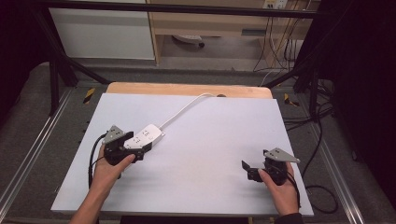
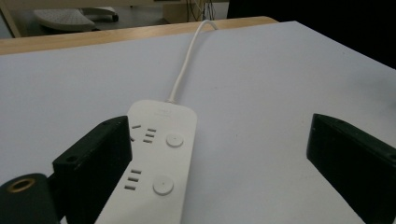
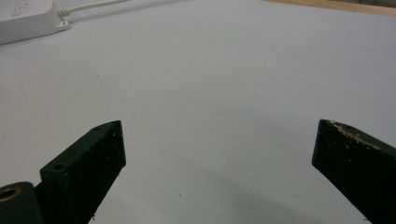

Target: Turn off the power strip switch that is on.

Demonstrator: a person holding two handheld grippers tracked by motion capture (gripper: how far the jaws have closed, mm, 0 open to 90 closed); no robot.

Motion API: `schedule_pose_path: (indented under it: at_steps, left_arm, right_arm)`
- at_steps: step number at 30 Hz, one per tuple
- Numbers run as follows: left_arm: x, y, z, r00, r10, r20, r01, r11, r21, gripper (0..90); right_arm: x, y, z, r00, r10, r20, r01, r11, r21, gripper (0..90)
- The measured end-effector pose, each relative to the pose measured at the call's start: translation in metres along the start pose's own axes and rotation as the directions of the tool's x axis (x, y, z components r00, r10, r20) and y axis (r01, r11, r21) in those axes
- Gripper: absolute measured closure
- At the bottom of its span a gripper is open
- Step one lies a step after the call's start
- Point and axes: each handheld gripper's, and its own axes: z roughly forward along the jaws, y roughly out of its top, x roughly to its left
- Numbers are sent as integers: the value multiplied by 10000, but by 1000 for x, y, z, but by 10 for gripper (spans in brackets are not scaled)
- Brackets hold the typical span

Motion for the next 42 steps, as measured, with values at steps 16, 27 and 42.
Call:
schedule_pose_path:
  at_steps: [16,27,42]
  left_arm:
    - [-15,-3,-37,10000,26,14,-25,9984,-557,66]
    - [-6,-13,-66,9980,-421,-474,372,9943,-1000,64]
    - [12,-25,-93,9915,-804,-1024,678,9904,-1208,66]
  right_arm:
    - [-1,1,1,10000,-50,14,50,9999,-115,35]
    - [1,1,2,10000,-66,-52,65,9999,-146,30]
    - [1,0,3,10000,-79,42,79,9999,-108,30]
